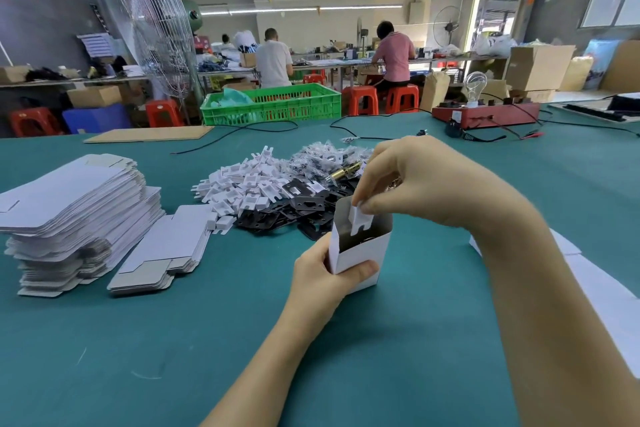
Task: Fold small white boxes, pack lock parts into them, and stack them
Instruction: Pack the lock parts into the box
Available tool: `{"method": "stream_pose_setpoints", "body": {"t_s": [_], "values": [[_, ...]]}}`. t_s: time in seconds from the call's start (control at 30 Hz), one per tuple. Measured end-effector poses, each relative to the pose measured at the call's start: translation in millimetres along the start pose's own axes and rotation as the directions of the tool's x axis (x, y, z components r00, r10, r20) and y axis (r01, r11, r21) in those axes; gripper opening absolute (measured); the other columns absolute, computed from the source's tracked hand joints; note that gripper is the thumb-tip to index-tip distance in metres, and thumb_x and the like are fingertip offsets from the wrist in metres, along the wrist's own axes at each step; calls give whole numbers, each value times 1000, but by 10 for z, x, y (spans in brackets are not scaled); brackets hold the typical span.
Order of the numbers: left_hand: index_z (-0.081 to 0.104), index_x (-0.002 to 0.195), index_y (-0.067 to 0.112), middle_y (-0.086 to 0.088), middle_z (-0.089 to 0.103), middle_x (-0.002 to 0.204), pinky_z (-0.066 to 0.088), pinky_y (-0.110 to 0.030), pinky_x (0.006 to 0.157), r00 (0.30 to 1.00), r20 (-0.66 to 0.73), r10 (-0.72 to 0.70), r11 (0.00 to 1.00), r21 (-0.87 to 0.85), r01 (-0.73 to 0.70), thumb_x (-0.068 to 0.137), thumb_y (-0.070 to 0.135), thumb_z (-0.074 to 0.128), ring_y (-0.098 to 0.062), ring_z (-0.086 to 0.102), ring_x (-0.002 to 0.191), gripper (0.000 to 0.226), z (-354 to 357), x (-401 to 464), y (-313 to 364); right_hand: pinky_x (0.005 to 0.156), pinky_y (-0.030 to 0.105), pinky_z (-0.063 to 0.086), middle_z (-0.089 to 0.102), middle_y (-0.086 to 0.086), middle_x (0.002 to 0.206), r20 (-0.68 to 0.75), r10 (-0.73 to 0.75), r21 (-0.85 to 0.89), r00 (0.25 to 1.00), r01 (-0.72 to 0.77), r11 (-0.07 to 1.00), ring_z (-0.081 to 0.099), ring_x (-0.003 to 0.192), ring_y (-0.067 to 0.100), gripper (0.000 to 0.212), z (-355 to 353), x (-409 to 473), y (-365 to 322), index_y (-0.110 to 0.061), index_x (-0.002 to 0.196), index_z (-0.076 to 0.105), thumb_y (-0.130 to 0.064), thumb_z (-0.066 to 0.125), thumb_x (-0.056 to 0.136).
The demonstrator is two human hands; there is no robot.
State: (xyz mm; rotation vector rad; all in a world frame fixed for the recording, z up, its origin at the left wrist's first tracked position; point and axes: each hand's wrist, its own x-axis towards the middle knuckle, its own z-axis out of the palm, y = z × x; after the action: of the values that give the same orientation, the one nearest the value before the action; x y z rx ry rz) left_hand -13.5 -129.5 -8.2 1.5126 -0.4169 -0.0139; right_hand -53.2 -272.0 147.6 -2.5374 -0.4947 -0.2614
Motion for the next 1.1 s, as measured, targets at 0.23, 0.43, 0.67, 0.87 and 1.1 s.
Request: {"method": "stream_pose_setpoints", "body": {"t_s": [0.23, 0.43, 0.67, 0.87, 1.1], "values": [[70, 90, 45, 10, 73, 93, 53, -19, 70, 999, -11, -35, 999, 12, 35, 66, 25, 76, -6, 66, 84, 32, -15, 14, 13, 55, 2, 40, 69, -15, 72, 85, -5, -61, 996, 10, 998, 58, 64, -12, 13, 175, 81, -66, -22, 80, 77, -11, 71, 80], [69, 89, 48, 10, 73, 95, 53, -20, 70, 1000, -10, -25, 999, 31, 25, 66, 26, 77, -8, 67, 88, 33, -16, 13, 15, 66, 9, 49, 74, -12, 82, 151, 1, -22, 989, 3, 1000, 63, 74, -9, 10, 210, 96, -50, -23, 84, 76, -15, 72, 81], [72, 95, 38, 6, 74, 97, 53, -19, 70, 1000, -8, -24, 1000, -15, 24, 66, 21, 78, -8, 66, 86, 34, -19, 19, -8, 77, 38, 58, 73, -10, 81, 12, 54, 40, 998, -55, 998, 68, 79, 4, 8, 38, 47, 105, -24, 90, 74, -21, 70, 83], [69, 103, 30, 5, 74, 99, 53, -21, 75, 999, 11, -45, 999, -12, 45, 65, 19, 78, -9, 66, 90, 40, -23, 40, -60, 61, 27, 51, 72, -1, 68, -158, 229, 110, 961, -213, 971, 68, 63, 7, 6, 41, 56, 546, -21, 81, 71, -23, 68, 86], [70, 98, 36, 5, 74, 100, 54, -39, 85, 998, -4, -59, 998, 6, 59, 64, 22, 78, -15, 67, 95, 38, -9, 69, -103, 60, 25, 48, 72, -1, 68, -178, 446, 265, 877, -394, 880, 70, 67, 16, 17, 530, 191, 1080, -13, 77, 69, -23, 64, 90]]}}
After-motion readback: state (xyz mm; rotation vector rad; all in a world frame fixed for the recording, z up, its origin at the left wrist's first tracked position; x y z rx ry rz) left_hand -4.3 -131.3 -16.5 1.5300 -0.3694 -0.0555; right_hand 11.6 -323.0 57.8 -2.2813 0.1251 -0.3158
